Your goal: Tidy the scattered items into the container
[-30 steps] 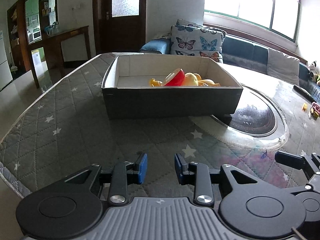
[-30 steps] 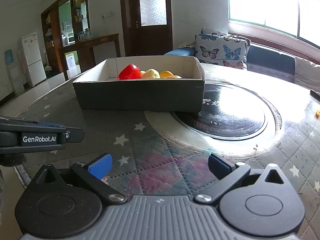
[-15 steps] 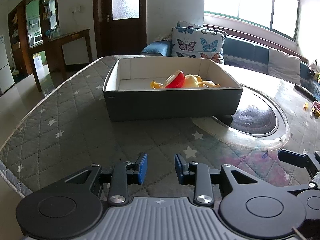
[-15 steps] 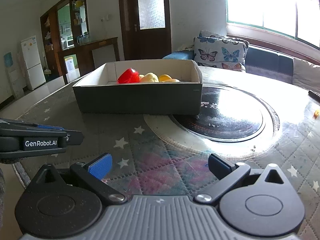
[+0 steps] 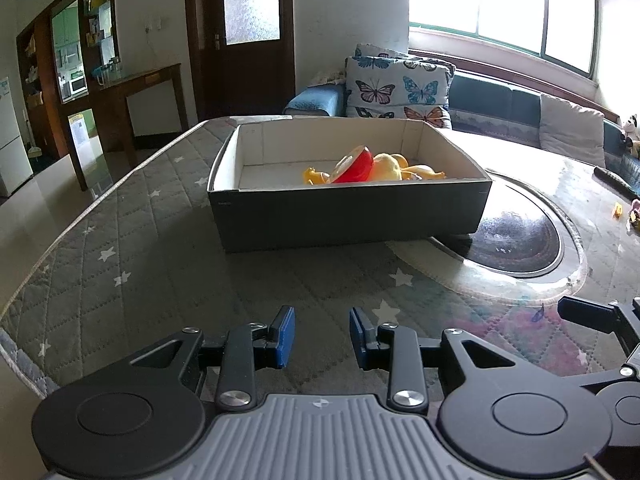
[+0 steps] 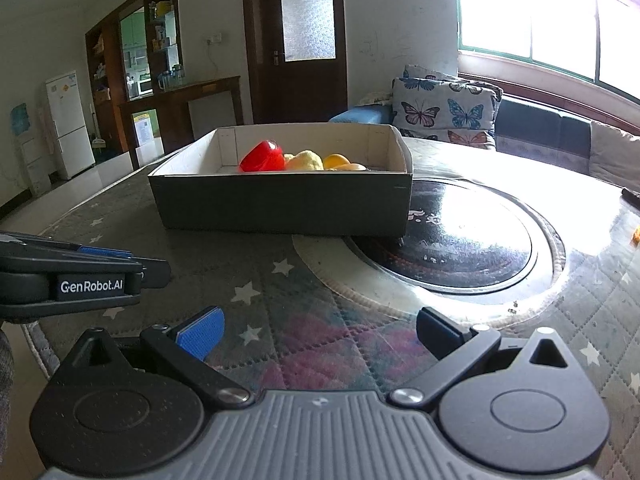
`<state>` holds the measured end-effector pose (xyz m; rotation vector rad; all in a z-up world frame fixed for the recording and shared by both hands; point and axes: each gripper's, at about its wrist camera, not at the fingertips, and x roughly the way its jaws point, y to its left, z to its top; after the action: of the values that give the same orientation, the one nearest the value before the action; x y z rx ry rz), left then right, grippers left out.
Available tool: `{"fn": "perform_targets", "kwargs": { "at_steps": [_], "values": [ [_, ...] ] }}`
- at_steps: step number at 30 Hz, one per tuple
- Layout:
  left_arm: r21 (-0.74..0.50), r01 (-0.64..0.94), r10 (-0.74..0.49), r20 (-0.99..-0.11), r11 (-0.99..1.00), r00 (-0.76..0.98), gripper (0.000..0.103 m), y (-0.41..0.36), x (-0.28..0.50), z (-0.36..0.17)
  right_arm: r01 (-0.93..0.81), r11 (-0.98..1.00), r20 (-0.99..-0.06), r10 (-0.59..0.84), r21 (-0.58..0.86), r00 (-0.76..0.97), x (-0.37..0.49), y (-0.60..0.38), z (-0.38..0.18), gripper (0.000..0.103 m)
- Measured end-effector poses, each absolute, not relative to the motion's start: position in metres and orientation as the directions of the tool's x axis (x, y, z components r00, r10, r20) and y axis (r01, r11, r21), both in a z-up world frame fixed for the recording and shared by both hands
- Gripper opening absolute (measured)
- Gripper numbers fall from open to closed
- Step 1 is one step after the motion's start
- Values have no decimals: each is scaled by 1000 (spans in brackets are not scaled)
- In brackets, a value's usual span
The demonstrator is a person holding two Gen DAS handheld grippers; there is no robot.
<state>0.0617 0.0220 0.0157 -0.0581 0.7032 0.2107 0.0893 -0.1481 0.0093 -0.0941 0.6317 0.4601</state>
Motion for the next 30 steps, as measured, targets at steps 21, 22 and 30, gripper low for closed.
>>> {"fn": "perform_targets", "kwargs": {
  "at_steps": [21, 22, 30],
  "values": [
    [33, -211, 183, -645, 977, 742, 33, 24, 74, 20, -445, 894, -590, 389, 56, 707, 103, -144, 12, 103],
    [32, -212, 182, -645, 977, 742, 33, 24, 75, 20, -445, 894, -591, 388, 54, 707, 104, -144, 12, 103],
    [31, -210, 180, -648, 977, 740, 33, 25, 79, 21, -452, 891, -593, 390, 49, 704, 109, -141, 13, 103]
  ]
}}
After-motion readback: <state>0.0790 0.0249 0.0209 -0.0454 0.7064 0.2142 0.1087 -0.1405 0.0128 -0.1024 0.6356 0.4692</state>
